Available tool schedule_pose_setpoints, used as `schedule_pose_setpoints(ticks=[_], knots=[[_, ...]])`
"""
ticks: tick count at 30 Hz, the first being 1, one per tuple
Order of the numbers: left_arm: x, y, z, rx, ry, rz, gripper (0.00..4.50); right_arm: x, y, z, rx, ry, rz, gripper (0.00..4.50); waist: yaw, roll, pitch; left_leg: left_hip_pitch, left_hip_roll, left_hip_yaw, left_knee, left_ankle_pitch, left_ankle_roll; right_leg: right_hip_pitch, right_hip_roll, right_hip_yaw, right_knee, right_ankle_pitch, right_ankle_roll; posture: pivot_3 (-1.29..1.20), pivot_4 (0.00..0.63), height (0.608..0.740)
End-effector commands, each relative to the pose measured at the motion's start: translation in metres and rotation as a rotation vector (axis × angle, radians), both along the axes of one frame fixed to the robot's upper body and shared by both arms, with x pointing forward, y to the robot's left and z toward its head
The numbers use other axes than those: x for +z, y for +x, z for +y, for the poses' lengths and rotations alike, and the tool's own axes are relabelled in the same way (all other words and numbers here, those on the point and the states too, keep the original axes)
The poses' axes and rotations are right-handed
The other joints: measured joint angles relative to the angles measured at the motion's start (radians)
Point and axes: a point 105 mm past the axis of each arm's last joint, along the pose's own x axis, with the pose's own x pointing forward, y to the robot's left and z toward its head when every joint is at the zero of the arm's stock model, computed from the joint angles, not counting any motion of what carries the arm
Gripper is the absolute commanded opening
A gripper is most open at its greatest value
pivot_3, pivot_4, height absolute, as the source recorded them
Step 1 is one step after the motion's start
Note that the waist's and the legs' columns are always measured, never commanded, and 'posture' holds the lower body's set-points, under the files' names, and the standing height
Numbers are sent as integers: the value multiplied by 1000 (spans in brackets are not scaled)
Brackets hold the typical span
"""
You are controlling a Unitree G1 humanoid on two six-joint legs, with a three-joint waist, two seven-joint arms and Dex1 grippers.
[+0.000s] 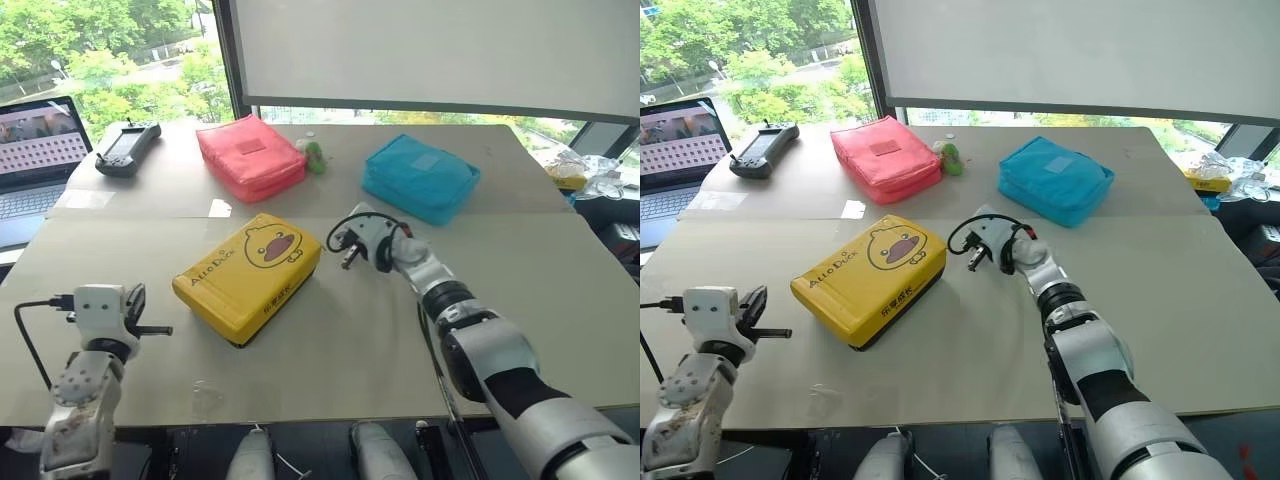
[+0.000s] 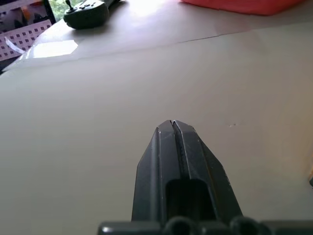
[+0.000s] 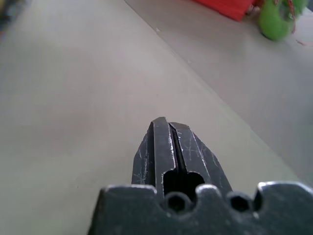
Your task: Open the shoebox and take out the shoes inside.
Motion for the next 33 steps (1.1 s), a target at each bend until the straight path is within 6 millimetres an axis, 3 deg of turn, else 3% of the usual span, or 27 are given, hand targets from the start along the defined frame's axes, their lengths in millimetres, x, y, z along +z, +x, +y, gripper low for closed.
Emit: schedule_pose_setpoints(ticks=[1,4,6,11,17,21,24,29,33], knots=[[28,23,5,-68,22,-82,10,11,-13,-10,105,-13,16,60,6,0,0,0,0,0,0,0,0,0,0,0,0,0,0,0,150,740],[36,55,-17,-189,15,-112,10,6,-53,-7,339,-50,63,60,15,0,0,1,0,0,0,0,0,1,0,0,0,1,5,0,150,740],[37,77,-45,-311,14,-113,10,7,-77,-5,430,29,135,60,18,1,0,0,0,0,-1,0,0,1,0,0,0,1,6,0,150,740],[34,109,-100,-547,26,-63,10,5,-112,6,537,128,242,60,15,1,1,-1,-1,0,2,0,0,1,0,0,0,0,7,0,150,740],[21,107,-158,-799,-27,10,10,13,-105,33,515,207,187,60,18,1,1,0,0,0,1,0,0,1,0,0,1,0,7,0,150,740],[15,92,-192,-914,-114,44,10,10,-94,24,465,173,180,60,24,1,1,-2,-1,0,3,0,0,1,-1,0,0,1,8,0,150,740],[12,70,-217,-1000,-167,80,10,14,-84,6,417,165,171,60,35,1,1,-2,-1,0,2,0,0,1,-1,0,0,1,8,0,150,740],[17,56,-232,-1015,-212,79,10,15,-73,-14,367,130,155,60,43,1,1,-2,-1,0,3,0,0,1,-1,-1,0,1,8,0,150,740],[22,57,-232,-985,-191,55,10,11,-77,-32,362,82,184,60,44,1,1,-2,-1,0,4,0,0,2,-1,-1,0,1,8,0,150,740]])
